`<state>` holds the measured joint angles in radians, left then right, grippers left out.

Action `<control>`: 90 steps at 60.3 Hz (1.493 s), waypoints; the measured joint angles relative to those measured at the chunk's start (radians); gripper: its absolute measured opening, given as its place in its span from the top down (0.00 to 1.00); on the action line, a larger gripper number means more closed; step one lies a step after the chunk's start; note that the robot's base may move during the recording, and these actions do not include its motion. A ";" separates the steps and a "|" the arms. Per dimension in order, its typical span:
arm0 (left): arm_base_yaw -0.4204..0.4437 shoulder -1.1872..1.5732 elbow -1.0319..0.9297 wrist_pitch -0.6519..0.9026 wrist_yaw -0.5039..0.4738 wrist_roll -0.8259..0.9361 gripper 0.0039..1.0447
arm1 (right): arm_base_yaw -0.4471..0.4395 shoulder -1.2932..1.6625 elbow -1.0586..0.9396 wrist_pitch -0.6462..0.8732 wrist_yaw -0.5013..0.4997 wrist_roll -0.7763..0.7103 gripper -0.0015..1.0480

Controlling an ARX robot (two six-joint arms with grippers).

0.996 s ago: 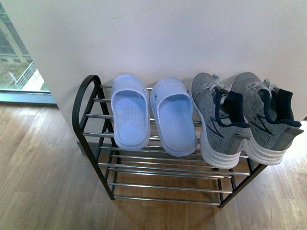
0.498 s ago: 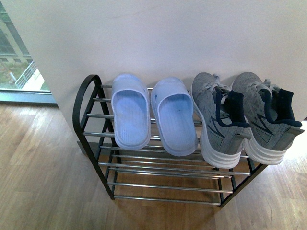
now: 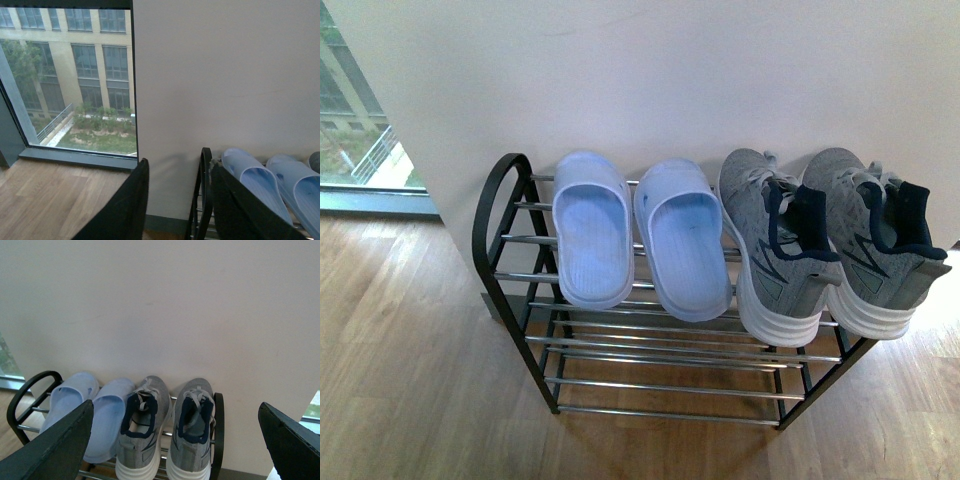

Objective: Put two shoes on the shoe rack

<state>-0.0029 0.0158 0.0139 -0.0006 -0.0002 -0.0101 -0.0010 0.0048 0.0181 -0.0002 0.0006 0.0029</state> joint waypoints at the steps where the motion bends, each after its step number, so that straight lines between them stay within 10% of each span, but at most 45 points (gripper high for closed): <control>1: 0.000 0.000 0.000 0.000 0.000 0.000 0.51 | 0.000 0.000 0.000 0.000 0.000 0.000 0.09; 15: 0.000 0.000 0.000 0.000 0.000 0.002 0.07 | 0.000 0.000 0.000 0.000 0.000 0.000 0.09; 90: 0.000 0.000 0.000 0.000 0.000 0.002 0.09 | 0.000 -0.001 0.000 0.000 0.000 0.000 0.09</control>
<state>-0.0029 0.0158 0.0139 -0.0002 -0.0006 -0.0078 -0.0010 0.0036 0.0181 -0.0002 0.0002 0.0025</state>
